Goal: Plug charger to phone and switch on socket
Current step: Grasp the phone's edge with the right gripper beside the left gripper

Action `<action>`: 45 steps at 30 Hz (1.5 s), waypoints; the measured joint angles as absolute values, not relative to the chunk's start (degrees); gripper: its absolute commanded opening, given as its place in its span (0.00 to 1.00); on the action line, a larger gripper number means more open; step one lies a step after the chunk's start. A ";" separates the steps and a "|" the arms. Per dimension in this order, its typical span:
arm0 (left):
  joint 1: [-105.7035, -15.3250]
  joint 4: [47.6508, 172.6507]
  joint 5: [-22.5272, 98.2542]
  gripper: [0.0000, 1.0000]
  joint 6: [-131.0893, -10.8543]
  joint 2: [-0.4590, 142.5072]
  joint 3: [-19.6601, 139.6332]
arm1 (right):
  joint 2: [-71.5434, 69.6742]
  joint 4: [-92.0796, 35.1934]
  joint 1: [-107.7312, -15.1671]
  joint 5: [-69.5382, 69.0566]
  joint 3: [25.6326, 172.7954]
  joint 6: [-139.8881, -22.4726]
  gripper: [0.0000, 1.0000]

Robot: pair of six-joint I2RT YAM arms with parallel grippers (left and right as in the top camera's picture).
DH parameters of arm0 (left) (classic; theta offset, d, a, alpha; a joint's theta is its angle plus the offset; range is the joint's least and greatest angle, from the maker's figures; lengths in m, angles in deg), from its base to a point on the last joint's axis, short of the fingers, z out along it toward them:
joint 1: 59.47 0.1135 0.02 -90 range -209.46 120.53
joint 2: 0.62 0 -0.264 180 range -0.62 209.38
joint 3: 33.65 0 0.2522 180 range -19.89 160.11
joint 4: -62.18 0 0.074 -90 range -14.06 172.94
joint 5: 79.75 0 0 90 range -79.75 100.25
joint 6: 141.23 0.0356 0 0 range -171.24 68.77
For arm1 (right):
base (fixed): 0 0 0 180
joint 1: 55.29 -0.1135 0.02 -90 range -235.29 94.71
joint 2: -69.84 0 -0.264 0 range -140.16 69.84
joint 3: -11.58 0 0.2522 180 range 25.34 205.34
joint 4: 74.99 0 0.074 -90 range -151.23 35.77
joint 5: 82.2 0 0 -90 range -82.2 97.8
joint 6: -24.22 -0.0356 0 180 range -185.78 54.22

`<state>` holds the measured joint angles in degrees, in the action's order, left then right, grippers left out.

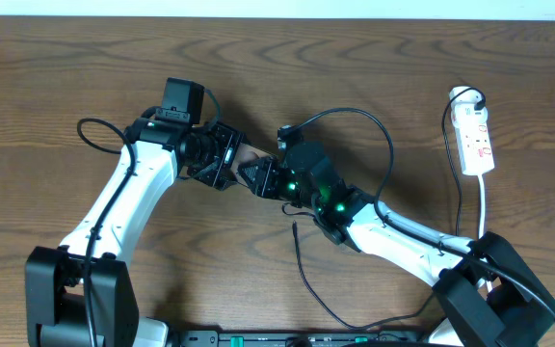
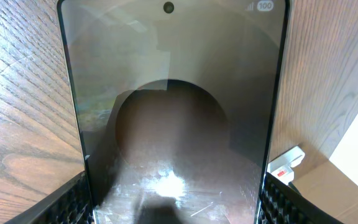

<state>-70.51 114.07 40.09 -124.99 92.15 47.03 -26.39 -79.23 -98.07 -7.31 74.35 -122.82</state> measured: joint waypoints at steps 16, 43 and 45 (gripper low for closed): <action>-70.51 114.07 40.09 0.07 -124.75 92.15 47.03 | -26.43 -79.05 -98.07 -6.92 74.35 -122.84 0.11; -70.51 113.86 40.05 0.89 -124.29 92.15 47.03 | -26.56 -78.94 -98.22 -6.77 74.35 -122.36 0.01; -70.51 113.81 40.05 0.89 -124.12 92.15 47.03 | -26.65 -78.97 -98.22 -6.79 74.35 -122.42 0.01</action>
<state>-70.51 113.81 40.05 -124.12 92.15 47.03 -26.65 -78.97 -98.22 -6.79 74.35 -122.42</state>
